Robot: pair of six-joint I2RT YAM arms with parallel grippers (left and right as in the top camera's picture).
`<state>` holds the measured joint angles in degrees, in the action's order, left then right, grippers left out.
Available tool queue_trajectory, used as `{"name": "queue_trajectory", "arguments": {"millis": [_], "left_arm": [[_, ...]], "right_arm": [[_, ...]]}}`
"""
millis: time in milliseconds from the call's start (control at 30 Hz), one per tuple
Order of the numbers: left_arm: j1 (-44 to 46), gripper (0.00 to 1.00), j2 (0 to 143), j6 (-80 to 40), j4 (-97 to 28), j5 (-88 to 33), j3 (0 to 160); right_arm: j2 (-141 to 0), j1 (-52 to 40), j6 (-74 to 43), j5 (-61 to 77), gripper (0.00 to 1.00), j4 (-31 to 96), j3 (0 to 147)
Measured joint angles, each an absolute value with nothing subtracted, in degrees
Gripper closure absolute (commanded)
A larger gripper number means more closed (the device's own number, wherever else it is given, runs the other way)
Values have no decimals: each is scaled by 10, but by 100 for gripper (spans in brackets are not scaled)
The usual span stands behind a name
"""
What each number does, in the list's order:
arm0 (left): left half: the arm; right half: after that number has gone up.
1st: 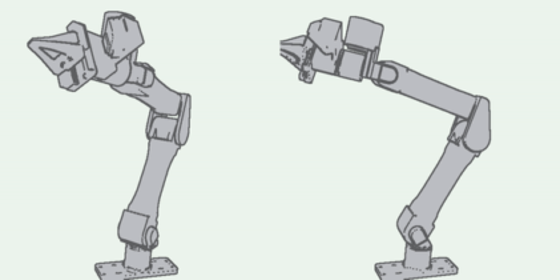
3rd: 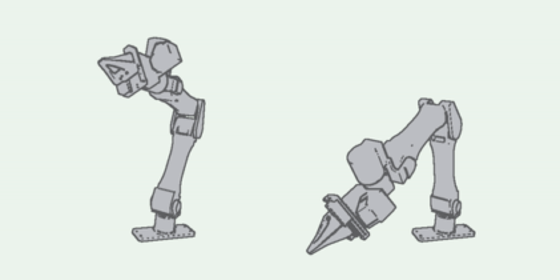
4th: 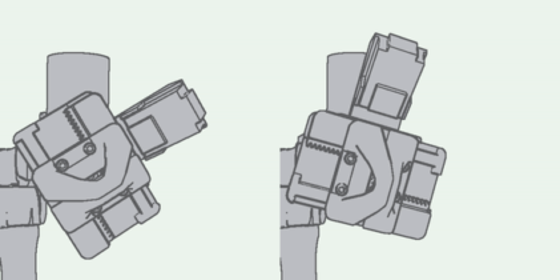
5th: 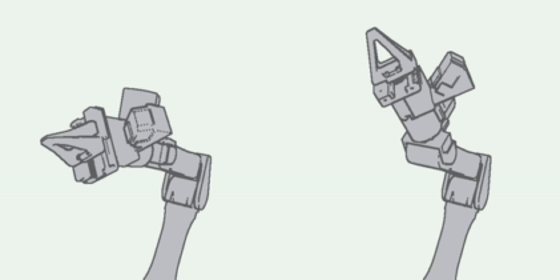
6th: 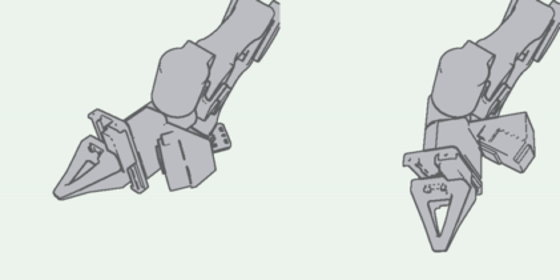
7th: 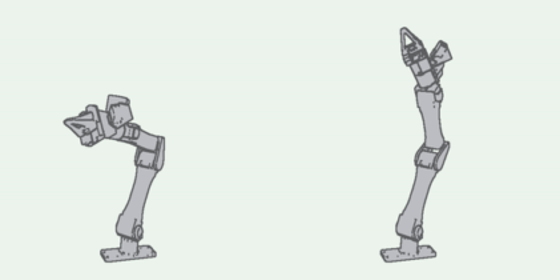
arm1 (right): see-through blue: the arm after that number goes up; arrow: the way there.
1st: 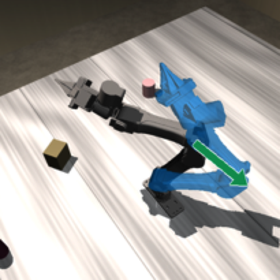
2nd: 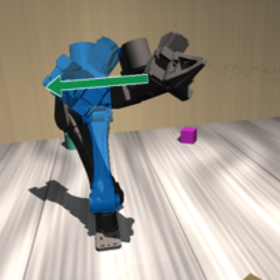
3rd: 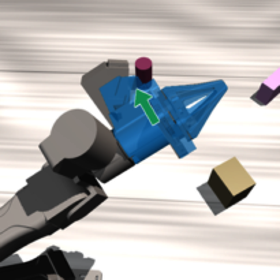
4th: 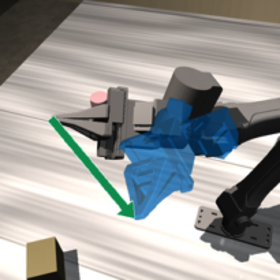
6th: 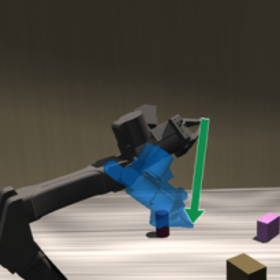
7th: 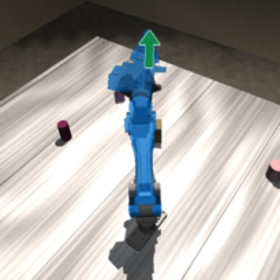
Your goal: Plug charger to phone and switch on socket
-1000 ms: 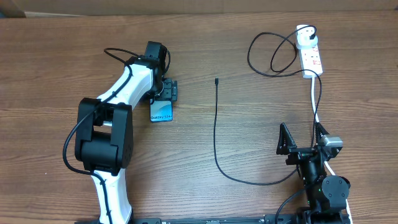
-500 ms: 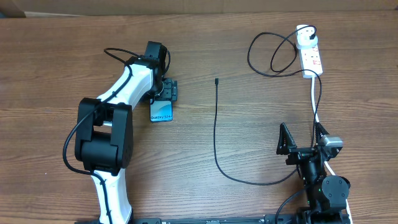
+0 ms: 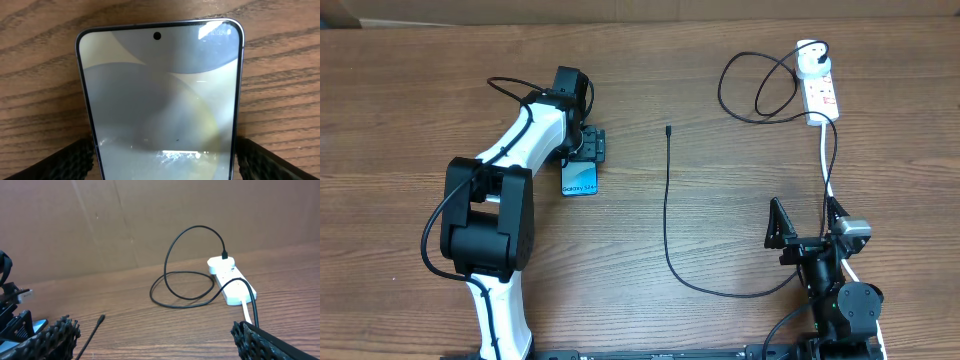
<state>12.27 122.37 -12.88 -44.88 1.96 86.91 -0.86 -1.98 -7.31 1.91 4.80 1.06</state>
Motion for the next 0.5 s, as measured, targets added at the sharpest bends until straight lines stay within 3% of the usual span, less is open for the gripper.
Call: {"name": "queue_trajectory", "arguments": {"millis": [500], "left_arm": [[123, 18, 1224, -129, -446, 20, 869]], "right_arm": [[-9, -20, -73, 19, 0, 48, 11]]}}
